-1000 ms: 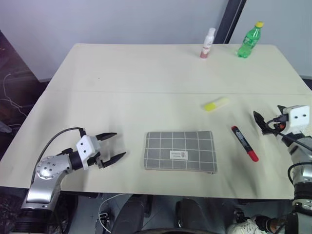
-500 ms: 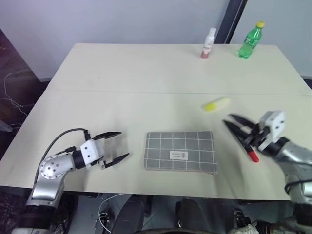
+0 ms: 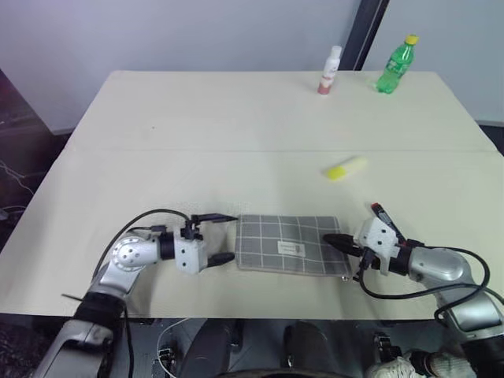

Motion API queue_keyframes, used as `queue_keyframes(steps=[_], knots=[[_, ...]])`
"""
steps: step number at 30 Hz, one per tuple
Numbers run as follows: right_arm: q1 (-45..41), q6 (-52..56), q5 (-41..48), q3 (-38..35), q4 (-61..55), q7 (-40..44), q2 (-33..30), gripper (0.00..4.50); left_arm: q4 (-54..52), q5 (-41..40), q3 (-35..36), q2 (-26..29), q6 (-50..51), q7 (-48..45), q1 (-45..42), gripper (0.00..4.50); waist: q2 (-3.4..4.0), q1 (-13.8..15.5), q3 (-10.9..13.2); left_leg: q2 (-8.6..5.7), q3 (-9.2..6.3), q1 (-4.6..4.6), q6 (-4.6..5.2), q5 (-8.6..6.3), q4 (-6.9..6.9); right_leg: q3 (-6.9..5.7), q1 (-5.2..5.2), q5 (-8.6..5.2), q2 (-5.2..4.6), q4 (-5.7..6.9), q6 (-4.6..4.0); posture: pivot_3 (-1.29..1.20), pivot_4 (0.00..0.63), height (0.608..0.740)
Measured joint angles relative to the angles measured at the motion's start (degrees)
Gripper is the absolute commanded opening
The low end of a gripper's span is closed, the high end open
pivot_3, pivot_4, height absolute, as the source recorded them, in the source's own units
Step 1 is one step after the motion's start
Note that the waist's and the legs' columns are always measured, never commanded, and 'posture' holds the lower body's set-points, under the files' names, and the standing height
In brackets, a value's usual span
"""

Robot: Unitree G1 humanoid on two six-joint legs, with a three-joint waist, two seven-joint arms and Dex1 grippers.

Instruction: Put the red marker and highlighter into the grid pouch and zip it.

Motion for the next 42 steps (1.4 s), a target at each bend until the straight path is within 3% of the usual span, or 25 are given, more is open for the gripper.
queue_keyframes(steps=[2,7,10,16,21,25,27,34,38,42], knots=[[-0.1,-0.4,0.0,0.0,0.3,0.2,0.0,0.03,2.2,0.6,-1.4,-1.7,-1.3,0.8,-1.3,4.15,-0.05,0.5,0.0,0.04,-0.01,0.09,-0.11,0.07,0.00,0.03,-0.02,0.27,-0.04,0.03,0.62,0.00,0.150,0.740],[-0.3,-0.4,-0.5,0.0,0.6,0.2,0.0,0.03,5.7,0.4,-5.0,-3.9,-3.3,0.6,-3.6,4.15,-0.05,0.6,0.0,0.10,-0.07,0.16,-0.30,0.18,0.00,0.00,-0.01,0.33,0.04,0.18,0.67,0.00,0.150,0.740],[-0.6,-0.4,-0.6,0.0,0.7,0.1,0.0,0.00,5.8,-1.6,-7.6,-5.2,-1.9,-1.5,-4.2,3.18,-0.05,0.5,0.0,0.02,-0.05,0.16,-0.29,0.18,0.02,0.13,-0.02,0.33,0.02,0.17,0.67,0.00,0.150,0.740],[-0.1,-0.4,-0.5,0.0,0.3,-0.2,0.1,0.00,4.9,-5.2,-8.7,-4.6,0.7,-3.2,-4.7,0.16,-0.05,0.5,0.0,0.05,-0.05,0.17,-0.29,0.19,0.02,0.13,-0.05,0.33,0.02,0.17,0.68,0.00,0.150,0.740],[0.8,-0.2,-0.2,-0.3,-0.4,-0.6,0.3,0.00,1.0,-9.6,-8.6,-3.5,7.9,-4.7,-2.4,0.06,-0.06,0.4,0.0,0.07,-0.05,0.16,-0.29,0.19,0.02,0.14,-0.05,0.33,0.04,0.17,0.68,0.00,0.150,0.740],[0.7,4.4,5.7,-3.2,-1.4,-1.0,2.6,0.00,-4.8,-14.9,-6.3,-3.3,17.3,-4.2,-0.2,0.06,-0.06,0.4,0.0,0.10,-0.06,0.16,-0.29,0.19,0.03,0.15,-0.05,0.32,0.05,0.23,0.65,0.00,0.150,0.740],[0.5,7.2,10.8,-7.0,-2.5,-1.0,2.9,0.84,-7.6,-16.7,-4.4,-2.8,20.9,-3.2,0.7,0.00,-0.06,0.4,0.0,0.09,-0.06,0.16,-0.29,0.19,0.03,0.18,-0.05,0.25,0.05,0.23,0.52,0.00,0.150,0.740],[-1.7,15.9,21.6,-17.7,-4.9,-1.5,1.4,4.44,-11.8,-18.4,1.0,-2.6,29.4,0.5,2.9,0.00,-0.06,0.6,0.0,0.08,-0.05,0.14,-0.29,0.19,0.02,0.18,-0.07,0.24,0.02,0.21,0.50,0.00,0.150,0.740],[0.0,19.4,23.8,-19.2,-7.6,-1.1,0.2,4.44,-12.3,-18.2,3.2,-4.2,32.3,4.0,3.0,0.00,-0.06,0.6,0.0,0.08,-0.05,0.14,-0.29,0.19,0.02,0.18,-0.06,0.23,-0.01,0.19,0.50,0.00,0.150,0.740],[3.2,21.7,24.2,-16.3,-11.9,-3.3,3.8,4.44,-12.3,-14.5,3.2,-7.1,32.2,8.5,3.0,0.00,-0.09,0.6,0.0,0.07,-0.05,0.12,-0.29,0.19,0.02,0.18,-0.06,0.23,-0.03,0.16,0.50,0.00,0.150,0.740]])
